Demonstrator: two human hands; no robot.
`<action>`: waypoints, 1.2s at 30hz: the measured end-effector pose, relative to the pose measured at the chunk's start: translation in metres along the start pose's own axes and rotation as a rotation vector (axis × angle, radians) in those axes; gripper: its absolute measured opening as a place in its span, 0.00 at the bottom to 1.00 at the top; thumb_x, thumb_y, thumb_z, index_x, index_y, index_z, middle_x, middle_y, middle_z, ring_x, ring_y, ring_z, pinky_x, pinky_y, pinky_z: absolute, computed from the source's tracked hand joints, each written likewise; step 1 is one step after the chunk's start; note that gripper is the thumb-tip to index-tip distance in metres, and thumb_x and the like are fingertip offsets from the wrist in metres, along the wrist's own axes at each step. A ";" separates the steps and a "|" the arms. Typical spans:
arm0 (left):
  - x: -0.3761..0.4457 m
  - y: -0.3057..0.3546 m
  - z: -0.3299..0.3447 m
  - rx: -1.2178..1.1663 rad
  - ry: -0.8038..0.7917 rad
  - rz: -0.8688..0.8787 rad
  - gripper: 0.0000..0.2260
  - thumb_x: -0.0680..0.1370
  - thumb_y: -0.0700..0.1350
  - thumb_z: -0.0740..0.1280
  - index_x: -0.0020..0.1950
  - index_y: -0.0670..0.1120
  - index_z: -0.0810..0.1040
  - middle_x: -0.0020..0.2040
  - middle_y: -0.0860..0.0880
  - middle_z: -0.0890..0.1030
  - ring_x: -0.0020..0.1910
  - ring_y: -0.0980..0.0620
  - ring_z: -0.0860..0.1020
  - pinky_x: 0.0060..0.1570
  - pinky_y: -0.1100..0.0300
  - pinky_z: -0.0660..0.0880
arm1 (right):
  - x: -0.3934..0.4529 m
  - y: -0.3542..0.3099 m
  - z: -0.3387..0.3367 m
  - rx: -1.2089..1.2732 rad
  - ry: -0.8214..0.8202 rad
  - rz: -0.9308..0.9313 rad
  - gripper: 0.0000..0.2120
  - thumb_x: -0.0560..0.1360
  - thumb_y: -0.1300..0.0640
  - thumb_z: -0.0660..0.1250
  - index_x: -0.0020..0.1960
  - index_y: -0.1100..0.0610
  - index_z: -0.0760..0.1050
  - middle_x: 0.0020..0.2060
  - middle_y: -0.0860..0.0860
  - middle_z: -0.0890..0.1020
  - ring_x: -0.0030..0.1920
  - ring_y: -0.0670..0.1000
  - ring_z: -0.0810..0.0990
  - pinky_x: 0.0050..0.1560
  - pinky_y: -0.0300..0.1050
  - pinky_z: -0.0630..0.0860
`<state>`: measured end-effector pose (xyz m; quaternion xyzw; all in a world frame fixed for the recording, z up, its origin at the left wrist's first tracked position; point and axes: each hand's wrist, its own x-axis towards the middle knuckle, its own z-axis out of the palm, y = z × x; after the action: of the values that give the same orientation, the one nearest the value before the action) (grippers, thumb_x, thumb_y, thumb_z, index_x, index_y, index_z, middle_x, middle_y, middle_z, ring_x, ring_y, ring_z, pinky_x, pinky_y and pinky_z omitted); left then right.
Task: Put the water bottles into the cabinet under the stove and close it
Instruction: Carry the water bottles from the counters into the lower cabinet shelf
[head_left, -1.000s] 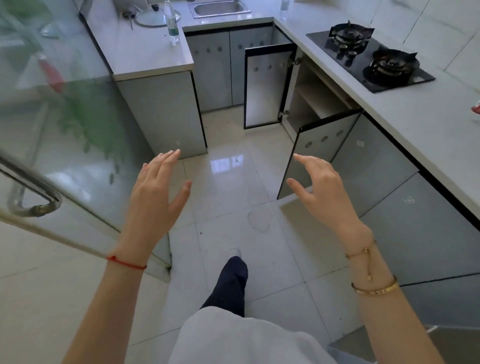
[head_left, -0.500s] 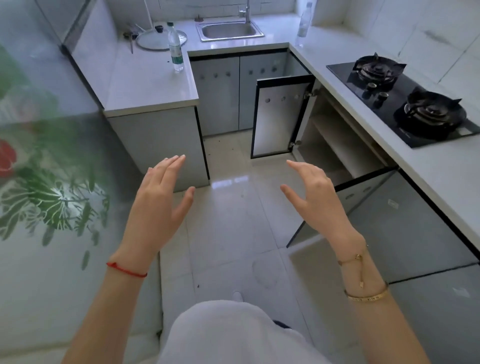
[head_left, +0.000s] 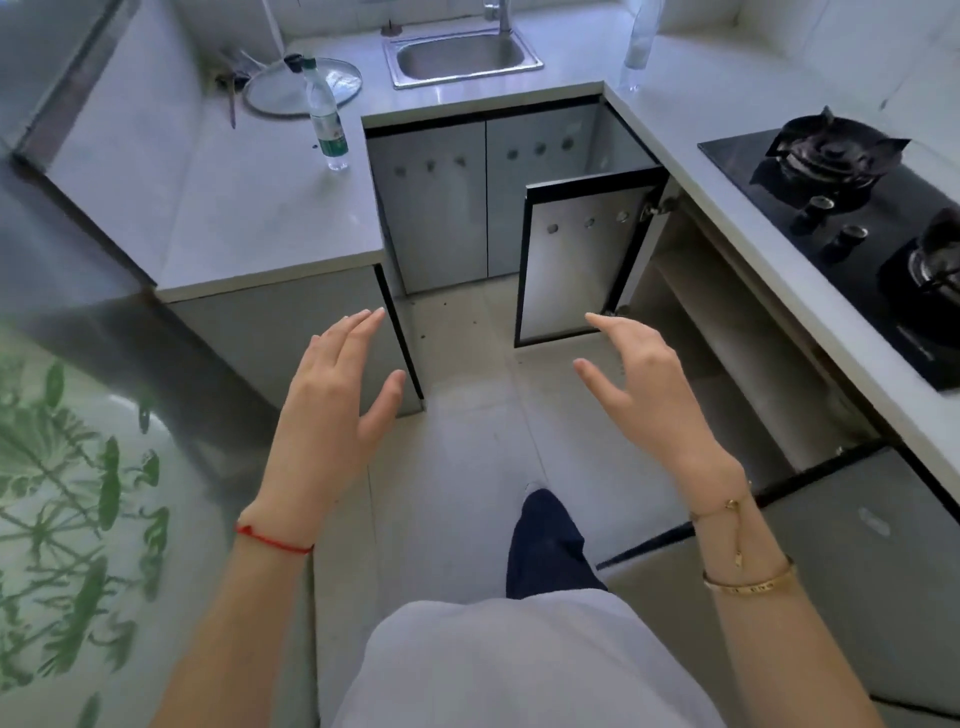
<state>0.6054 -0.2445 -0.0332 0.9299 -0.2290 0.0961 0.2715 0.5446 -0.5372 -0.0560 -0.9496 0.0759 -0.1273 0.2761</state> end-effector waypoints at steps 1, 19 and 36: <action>0.020 0.000 0.007 -0.004 0.005 -0.012 0.25 0.80 0.48 0.63 0.75 0.46 0.63 0.72 0.47 0.69 0.73 0.50 0.66 0.72 0.44 0.64 | 0.023 0.008 0.000 0.005 -0.007 -0.008 0.24 0.77 0.51 0.66 0.71 0.55 0.68 0.66 0.51 0.75 0.69 0.51 0.69 0.70 0.55 0.66; 0.307 -0.040 0.069 0.026 0.170 -0.328 0.24 0.80 0.49 0.62 0.75 0.48 0.62 0.72 0.50 0.68 0.73 0.52 0.65 0.73 0.46 0.63 | 0.418 0.054 0.026 0.073 -0.160 -0.297 0.24 0.78 0.51 0.65 0.71 0.55 0.67 0.66 0.50 0.75 0.69 0.50 0.69 0.71 0.51 0.66; 0.523 -0.208 0.067 0.104 0.188 -0.407 0.25 0.79 0.50 0.62 0.76 0.48 0.62 0.73 0.48 0.69 0.71 0.50 0.67 0.70 0.54 0.67 | 0.678 -0.013 0.138 0.078 -0.274 -0.342 0.23 0.79 0.49 0.63 0.72 0.51 0.65 0.67 0.46 0.73 0.70 0.47 0.67 0.71 0.47 0.64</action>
<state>1.1667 -0.3209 -0.0266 0.9565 -0.0052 0.1371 0.2573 1.2326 -0.6013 -0.0261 -0.9456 -0.1296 -0.0448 0.2949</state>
